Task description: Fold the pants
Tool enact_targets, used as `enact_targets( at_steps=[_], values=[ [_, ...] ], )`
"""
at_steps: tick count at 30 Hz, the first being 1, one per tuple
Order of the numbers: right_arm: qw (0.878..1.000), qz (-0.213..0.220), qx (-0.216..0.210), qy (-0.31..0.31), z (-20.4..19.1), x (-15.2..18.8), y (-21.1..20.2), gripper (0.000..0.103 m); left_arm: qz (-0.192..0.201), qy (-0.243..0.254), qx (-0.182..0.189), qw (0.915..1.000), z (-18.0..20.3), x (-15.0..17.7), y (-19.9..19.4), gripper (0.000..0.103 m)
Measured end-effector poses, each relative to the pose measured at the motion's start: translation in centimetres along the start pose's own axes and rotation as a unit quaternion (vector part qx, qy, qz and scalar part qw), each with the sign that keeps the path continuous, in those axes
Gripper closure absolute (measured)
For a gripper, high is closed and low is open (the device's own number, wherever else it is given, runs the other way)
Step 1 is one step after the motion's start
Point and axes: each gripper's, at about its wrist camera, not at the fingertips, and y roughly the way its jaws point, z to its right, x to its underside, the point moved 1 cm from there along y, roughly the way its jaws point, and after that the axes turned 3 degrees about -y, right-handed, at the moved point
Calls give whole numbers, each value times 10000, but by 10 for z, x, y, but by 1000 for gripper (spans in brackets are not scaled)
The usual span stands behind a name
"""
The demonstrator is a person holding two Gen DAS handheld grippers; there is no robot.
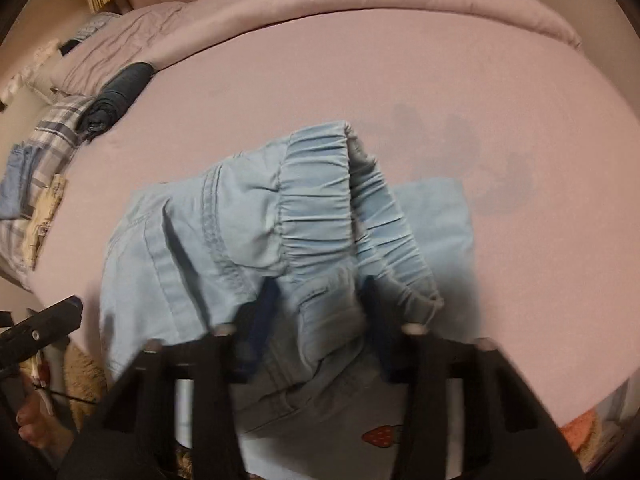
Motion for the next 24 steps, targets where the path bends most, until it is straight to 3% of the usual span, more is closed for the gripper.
enact_targets(
  at_steps=[3, 5, 9, 11, 14, 15, 16, 20, 24],
  values=[
    [9990, 377, -216, 106, 8, -5, -35, 89, -59, 133, -20, 9999, 19, -3, 15, 24],
    [9987, 388, -275, 195, 16, -3, -44, 89, -128, 207, 14, 9997, 21, -2, 22, 24],
    [9986, -61, -73, 512, 35, 14, 1, 84, -367, 169, -101, 9991, 23, -3, 47, 24],
    [9982, 188, -136, 560, 34, 19, -4, 83, -361, 187, -121, 9991, 23, -1, 50, 24],
    [9988, 186, 75, 448, 33, 18, -17, 65, -298, 235, -136, 9992, 25, 0, 52, 24],
    [9983, 193, 210, 518, 37, 16, -21, 47, -287, 226, -132, 9992, 25, 0, 54, 24],
    [9976, 236, 272, 597, 42, 16, -23, 38, -269, 204, -118, 9994, 25, 1, 55, 24],
    [9967, 107, 99, 800, 52, 13, -12, 38, -207, 200, -102, 9995, 26, 2, 57, 24],
    [9979, 68, 79, 645, 37, 12, 1, 38, -210, 155, -10, 9997, 28, 3, 56, 24]
  ],
)
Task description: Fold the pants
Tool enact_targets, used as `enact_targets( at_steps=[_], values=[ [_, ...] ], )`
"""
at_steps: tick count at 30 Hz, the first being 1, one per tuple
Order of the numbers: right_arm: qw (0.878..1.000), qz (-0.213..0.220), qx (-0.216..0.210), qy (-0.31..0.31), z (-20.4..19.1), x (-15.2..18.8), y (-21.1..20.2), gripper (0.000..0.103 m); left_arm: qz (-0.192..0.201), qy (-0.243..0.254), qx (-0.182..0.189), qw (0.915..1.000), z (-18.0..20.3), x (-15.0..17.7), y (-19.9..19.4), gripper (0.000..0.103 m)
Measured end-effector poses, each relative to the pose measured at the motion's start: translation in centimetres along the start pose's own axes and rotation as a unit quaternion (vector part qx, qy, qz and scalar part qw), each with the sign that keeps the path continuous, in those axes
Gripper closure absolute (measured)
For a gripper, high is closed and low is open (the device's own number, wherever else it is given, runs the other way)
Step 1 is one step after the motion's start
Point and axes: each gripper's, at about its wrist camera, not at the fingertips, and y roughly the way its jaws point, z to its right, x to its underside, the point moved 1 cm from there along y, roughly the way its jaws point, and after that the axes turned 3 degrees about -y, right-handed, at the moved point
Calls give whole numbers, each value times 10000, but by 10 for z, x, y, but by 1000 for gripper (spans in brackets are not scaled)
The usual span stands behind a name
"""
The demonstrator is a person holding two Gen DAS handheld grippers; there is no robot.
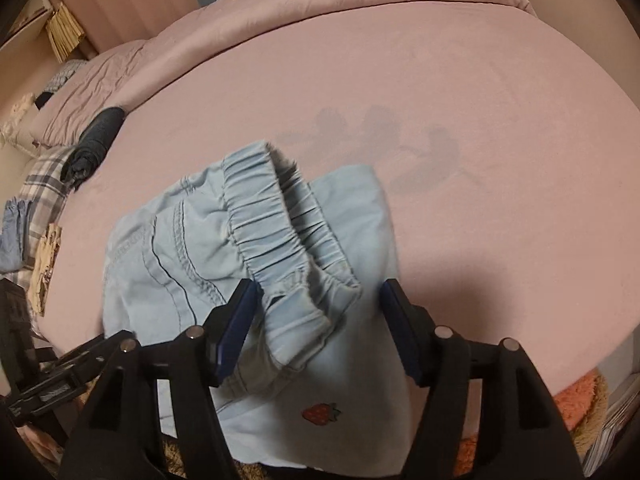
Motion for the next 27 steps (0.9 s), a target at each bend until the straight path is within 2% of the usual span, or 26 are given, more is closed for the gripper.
enact_targets(
  at_steps=[3, 5, 6, 7, 9, 11, 14, 16, 19, 20, 23, 24, 27],
  values=[
    [10000, 25, -75, 33, 2, 5, 9, 43, 9, -22, 86, 10000, -2, 3, -3, 24],
    [9998, 121, -123, 63, 3, 5, 2, 53, -17, -82, 142, 9999, -8, 6, -9, 24],
    [9997, 141, -161, 71, 5, 4, -5, 66, -33, -115, 150, 9998, -9, 5, -11, 24],
    [9995, 193, -239, 120, 4, 2, -14, 73, -55, -156, 147, 9998, -9, 3, -11, 24],
    [9981, 437, -391, 200, 0, 1, -38, 75, -46, -209, 85, 9997, -8, -4, -18, 24],
    [9962, 631, -541, 244, -1, 4, -60, 75, 180, -142, 98, 9997, -4, -14, -31, 24],
    [9962, 806, -322, 53, -6, 19, -82, 75, 509, -3, 97, 9987, 2, -29, -42, 24],
    [9975, 695, 76, -63, -6, 30, -72, 70, 529, 63, 24, 9986, 3, -38, -38, 24],
    [9975, 226, 606, -294, 1, 37, -39, 64, 383, 68, -113, 9992, 4, -45, -26, 24],
    [9977, 230, 587, -253, 5, 38, -38, 63, 355, 78, -72, 9993, 7, -45, -23, 24],
    [9995, 298, 88, 74, 19, 32, -45, 61, 275, 167, 63, 9995, 10, -43, -18, 24],
    [9995, 284, 53, 146, 25, 29, -44, 62, 205, 203, 67, 9996, 11, -42, -13, 24],
    [9988, 91, -13, 472, 35, 27, -38, 44, 6, 277, 72, 9996, 13, -52, 3, 24]
  ],
)
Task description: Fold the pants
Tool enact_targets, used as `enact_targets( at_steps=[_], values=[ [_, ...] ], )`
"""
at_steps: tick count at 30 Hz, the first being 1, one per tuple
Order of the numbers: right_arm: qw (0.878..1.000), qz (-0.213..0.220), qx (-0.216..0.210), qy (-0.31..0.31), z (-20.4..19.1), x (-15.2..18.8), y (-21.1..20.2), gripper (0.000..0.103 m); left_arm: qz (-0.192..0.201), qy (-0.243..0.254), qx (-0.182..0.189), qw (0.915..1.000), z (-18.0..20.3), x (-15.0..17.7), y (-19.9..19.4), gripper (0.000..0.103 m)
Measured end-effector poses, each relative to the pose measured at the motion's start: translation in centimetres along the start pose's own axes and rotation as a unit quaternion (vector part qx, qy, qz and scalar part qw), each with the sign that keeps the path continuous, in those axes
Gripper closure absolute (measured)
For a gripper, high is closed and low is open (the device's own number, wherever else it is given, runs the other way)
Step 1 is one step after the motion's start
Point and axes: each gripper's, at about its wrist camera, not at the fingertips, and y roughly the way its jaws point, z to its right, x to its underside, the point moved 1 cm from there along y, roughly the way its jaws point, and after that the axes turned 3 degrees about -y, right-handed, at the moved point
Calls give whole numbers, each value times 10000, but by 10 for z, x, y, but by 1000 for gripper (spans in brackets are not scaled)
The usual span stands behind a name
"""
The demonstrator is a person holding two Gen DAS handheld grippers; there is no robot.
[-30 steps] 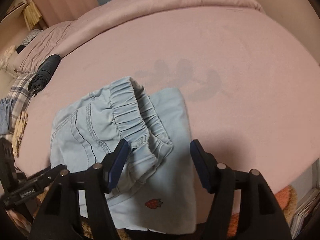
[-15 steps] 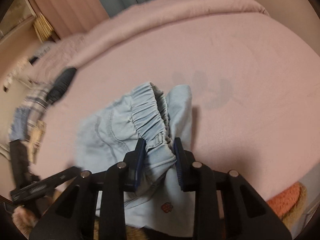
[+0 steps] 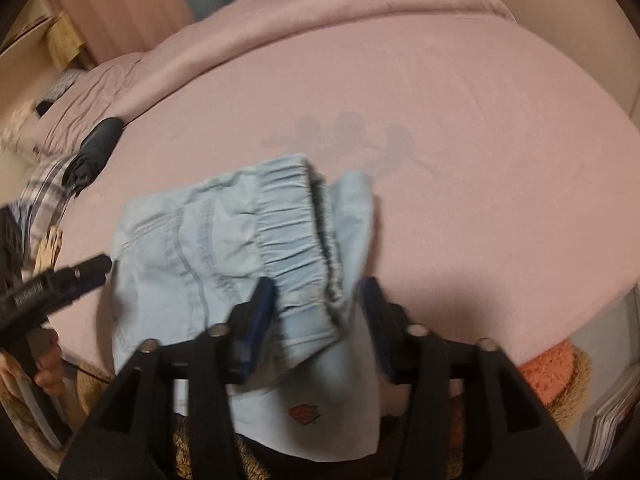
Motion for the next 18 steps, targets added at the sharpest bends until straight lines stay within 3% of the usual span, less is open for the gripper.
enact_targets(
  at_steps=[2, 5, 6, 7, 8, 9, 11, 12, 15, 18],
  values=[
    [9997, 19, -205, 113, 7, 1, -5, 44, -117, -12, 250, 9996, 2, -10, 9, 24],
    [9997, -34, -205, 94, 15, -5, 0, 34, -430, 67, 518, 9977, 7, -14, 28, 24],
    [9996, -32, -286, 68, 14, -6, 5, 33, -486, 80, 531, 9974, 10, -15, 34, 24],
    [9985, -133, -516, 95, 14, -8, 14, 39, -513, 52, 531, 9973, 13, -12, 41, 24],
    [9965, -300, -761, 173, 15, -8, 24, 48, -429, 41, 550, 9976, 15, -9, 42, 33],
    [9931, -401, -1034, 388, 17, -9, 33, 64, -384, 39, 635, 9972, 17, -6, 41, 61],
    [9938, -372, -984, 360, 13, -13, 30, 67, -313, -91, 680, 9972, 19, 0, 38, 71],
    [9953, -273, -905, 210, 7, -16, 23, 69, -250, -60, 582, 9980, 22, 1, 33, 83],
    [9964, 21, -779, -322, -19, -27, 5, 71, 79, 3, 711, 9974, 30, 3, 0, 89],
    [9924, 250, -1114, -449, -29, -49, 2, 72, 570, -104, 676, 9960, 28, -5, -29, 89]
  ],
)
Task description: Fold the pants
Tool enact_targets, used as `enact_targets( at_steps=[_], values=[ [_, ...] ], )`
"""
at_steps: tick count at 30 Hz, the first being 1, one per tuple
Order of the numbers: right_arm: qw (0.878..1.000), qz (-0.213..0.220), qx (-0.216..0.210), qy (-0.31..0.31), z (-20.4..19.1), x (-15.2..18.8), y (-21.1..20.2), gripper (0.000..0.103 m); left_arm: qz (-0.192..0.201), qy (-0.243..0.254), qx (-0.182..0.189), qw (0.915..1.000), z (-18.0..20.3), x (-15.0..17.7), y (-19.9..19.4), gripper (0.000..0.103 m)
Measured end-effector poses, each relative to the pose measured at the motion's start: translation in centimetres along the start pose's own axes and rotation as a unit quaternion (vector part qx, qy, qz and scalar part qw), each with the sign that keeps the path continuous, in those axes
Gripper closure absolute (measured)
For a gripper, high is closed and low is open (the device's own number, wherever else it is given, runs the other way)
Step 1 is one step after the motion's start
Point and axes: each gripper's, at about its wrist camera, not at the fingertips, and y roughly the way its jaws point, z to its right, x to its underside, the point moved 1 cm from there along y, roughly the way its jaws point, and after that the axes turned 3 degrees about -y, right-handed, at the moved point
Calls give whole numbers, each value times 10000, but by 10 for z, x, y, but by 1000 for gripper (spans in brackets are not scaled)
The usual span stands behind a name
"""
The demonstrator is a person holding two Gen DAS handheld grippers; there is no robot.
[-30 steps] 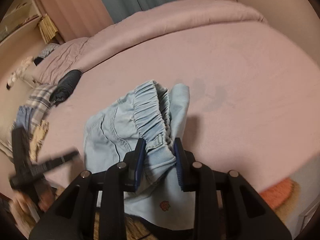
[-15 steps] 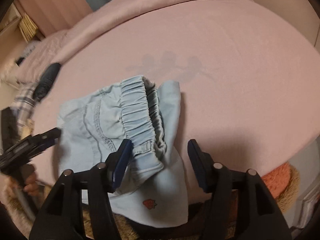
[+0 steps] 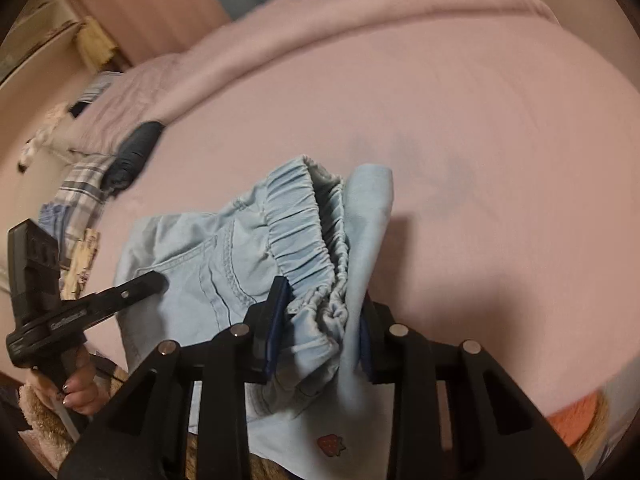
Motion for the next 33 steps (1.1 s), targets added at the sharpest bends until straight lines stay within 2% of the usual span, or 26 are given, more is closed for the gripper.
enact_targets(
  at_steps=[2, 4, 5, 6, 7, 9, 12, 15, 17, 20, 21, 23, 26, 28, 33],
  values=[
    [9998, -54, -197, 18, -1, -7, 10, 71, 76, -108, -36, 9999, -6, -5, -3, 89],
    [9990, -382, -193, -140, -1, -9, 39, 66, -149, -189, -379, 9990, -19, -6, 14, 88],
    [9980, -610, 8, -159, 0, -7, 53, 63, -327, -203, -509, 9980, -24, -4, 24, 88],
    [9960, -810, 342, -126, 0, -3, 62, 56, -537, -218, -688, 9959, -30, 0, 35, 83],
    [9952, -849, 483, -88, 1, -2, 62, 46, -571, -243, -821, 9947, -35, 4, 40, 79],
    [9973, -612, 394, -109, -4, -1, 45, 45, -493, -306, -771, 9953, -36, 7, 36, 69],
    [9974, -225, 626, -291, -11, 0, 12, 43, -445, -374, -727, 9957, -42, 9, 23, 58],
    [9980, -146, 449, -431, -21, 2, 4, 43, -244, -360, -835, 9956, -38, 10, 14, 50],
    [9986, -364, 296, -239, -21, 8, 18, 44, -198, -348, -855, 9955, -37, 14, 8, 50],
    [9973, -539, 488, -24, -16, 10, 44, 51, -228, -313, -804, 9960, -35, 19, 6, 50],
    [9966, -559, 581, 157, -8, 10, 52, 56, -236, -304, -811, 9960, -38, 22, 4, 50],
    [9964, -609, 406, 427, -1, 9, 58, 61, -246, -305, -800, 9960, -47, 21, 0, 48],
    [9968, -578, 508, 196, -5, 8, 62, 62, -232, -325, -765, 9963, -49, 14, 3, 47],
    [9972, -508, 553, 74, -14, 5, 57, 70, -240, -352, -763, 9962, -49, 16, 0, 47],
    [9965, -236, 682, -423, -42, 0, 34, 70, -102, -206, -870, 9959, -44, 10, -4, 47]
  ],
)
